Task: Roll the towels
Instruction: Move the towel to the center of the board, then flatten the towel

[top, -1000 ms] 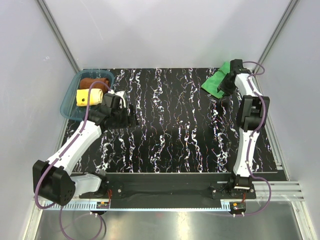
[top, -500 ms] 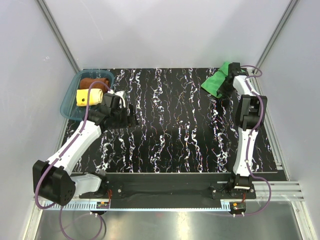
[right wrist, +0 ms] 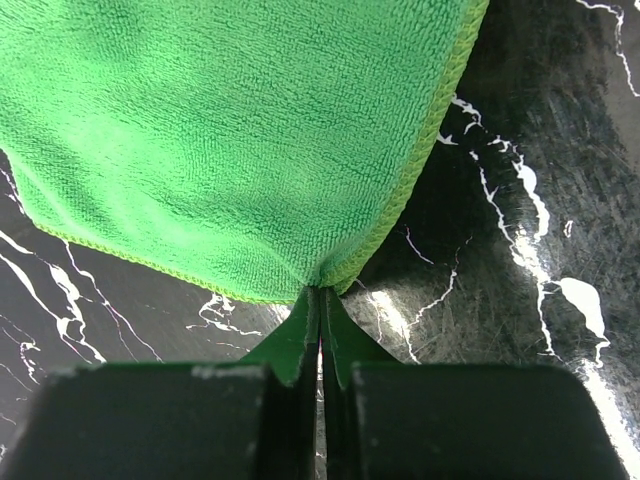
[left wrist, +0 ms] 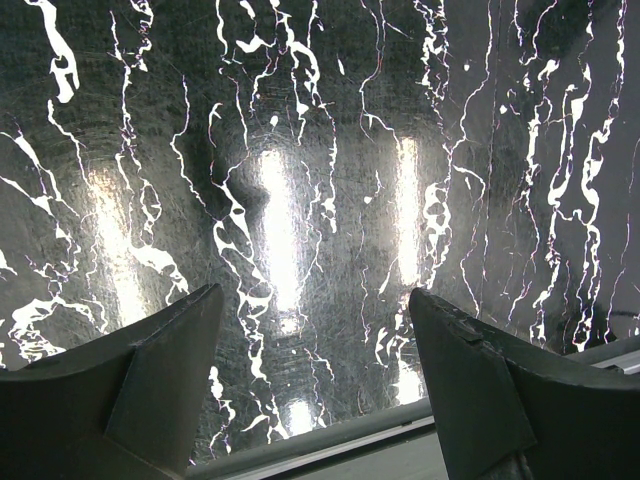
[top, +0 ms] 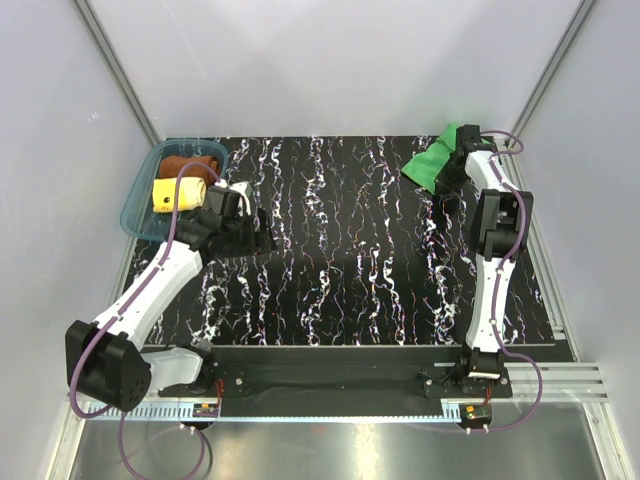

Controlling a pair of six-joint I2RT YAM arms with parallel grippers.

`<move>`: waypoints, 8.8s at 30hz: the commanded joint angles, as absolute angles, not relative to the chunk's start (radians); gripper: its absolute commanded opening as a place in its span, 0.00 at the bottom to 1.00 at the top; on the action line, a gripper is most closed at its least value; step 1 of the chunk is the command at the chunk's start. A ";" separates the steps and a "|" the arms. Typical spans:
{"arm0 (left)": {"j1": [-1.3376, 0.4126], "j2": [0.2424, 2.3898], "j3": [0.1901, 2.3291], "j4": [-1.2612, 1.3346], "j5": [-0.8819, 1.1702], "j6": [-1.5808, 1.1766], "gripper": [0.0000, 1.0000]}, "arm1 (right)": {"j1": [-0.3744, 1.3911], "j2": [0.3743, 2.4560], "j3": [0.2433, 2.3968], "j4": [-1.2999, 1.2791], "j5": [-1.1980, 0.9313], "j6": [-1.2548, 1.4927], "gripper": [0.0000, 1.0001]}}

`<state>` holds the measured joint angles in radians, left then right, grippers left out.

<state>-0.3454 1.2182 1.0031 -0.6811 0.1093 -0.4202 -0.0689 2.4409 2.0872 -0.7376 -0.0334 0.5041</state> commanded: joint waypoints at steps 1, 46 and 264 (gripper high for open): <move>-0.336 1.204 0.991 -0.650 0.137 -0.423 0.80 | -0.058 2.430 2.097 -0.742 -0.048 0.497 0.00; -0.272 1.189 0.959 -0.632 0.112 -0.459 0.80 | 0.643 1.991 1.710 -0.723 -0.069 0.425 0.71; -0.402 1.485 2.230 -0.870 0.180 -0.641 0.00 | 1.139 1.778 1.135 0.090 0.457 0.526 0.76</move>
